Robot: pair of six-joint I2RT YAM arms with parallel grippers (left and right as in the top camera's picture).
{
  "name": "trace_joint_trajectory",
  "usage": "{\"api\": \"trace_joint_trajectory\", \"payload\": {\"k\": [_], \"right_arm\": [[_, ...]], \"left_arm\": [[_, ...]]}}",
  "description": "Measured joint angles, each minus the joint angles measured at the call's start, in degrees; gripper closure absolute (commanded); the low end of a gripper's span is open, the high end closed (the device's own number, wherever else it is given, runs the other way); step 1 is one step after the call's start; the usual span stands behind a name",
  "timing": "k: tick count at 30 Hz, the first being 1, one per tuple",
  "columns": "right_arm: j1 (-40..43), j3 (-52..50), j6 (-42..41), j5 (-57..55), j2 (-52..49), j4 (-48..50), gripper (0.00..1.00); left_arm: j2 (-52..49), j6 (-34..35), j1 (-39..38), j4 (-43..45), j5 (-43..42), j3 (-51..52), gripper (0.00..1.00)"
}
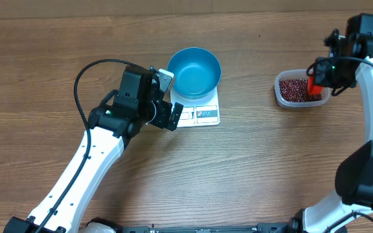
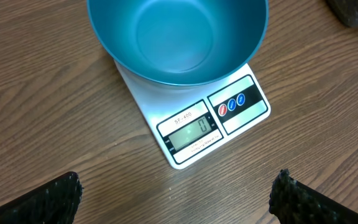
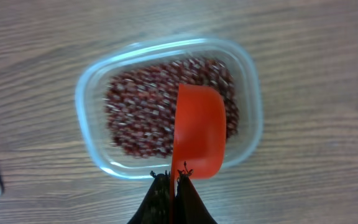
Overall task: Scoop item into bowl and weigh 150g on scale
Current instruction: 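Dip the scoop in the right gripper into the red beans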
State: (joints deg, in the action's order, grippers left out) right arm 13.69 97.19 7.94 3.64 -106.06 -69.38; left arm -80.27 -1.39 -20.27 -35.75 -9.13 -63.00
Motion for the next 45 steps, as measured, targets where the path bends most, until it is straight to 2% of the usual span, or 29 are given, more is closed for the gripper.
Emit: {"api": "trace_joint_trajectory", "payload": {"k": [8,20,34,45], "right_arm": [[5.01,0.00,0.02,3.52,-1.53,-0.57,0.96],[4.83,0.00,0.00,6.95,-7.63,-0.33,0.96],[2.23,-1.20,-0.39,12.72,-8.28,-0.31,0.96],[4.85,-4.98,-2.62,20.11,-8.28,3.06,0.96]], "left_arm": [[0.00,0.00,0.00,0.00,0.00,0.00,0.01],[0.00,0.00,0.00,0.00,0.00,0.00,0.00],[0.00,0.00,0.00,0.00,0.00,0.00,0.01],[0.00,0.00,0.00,0.00,0.00,0.00,0.00]]}}
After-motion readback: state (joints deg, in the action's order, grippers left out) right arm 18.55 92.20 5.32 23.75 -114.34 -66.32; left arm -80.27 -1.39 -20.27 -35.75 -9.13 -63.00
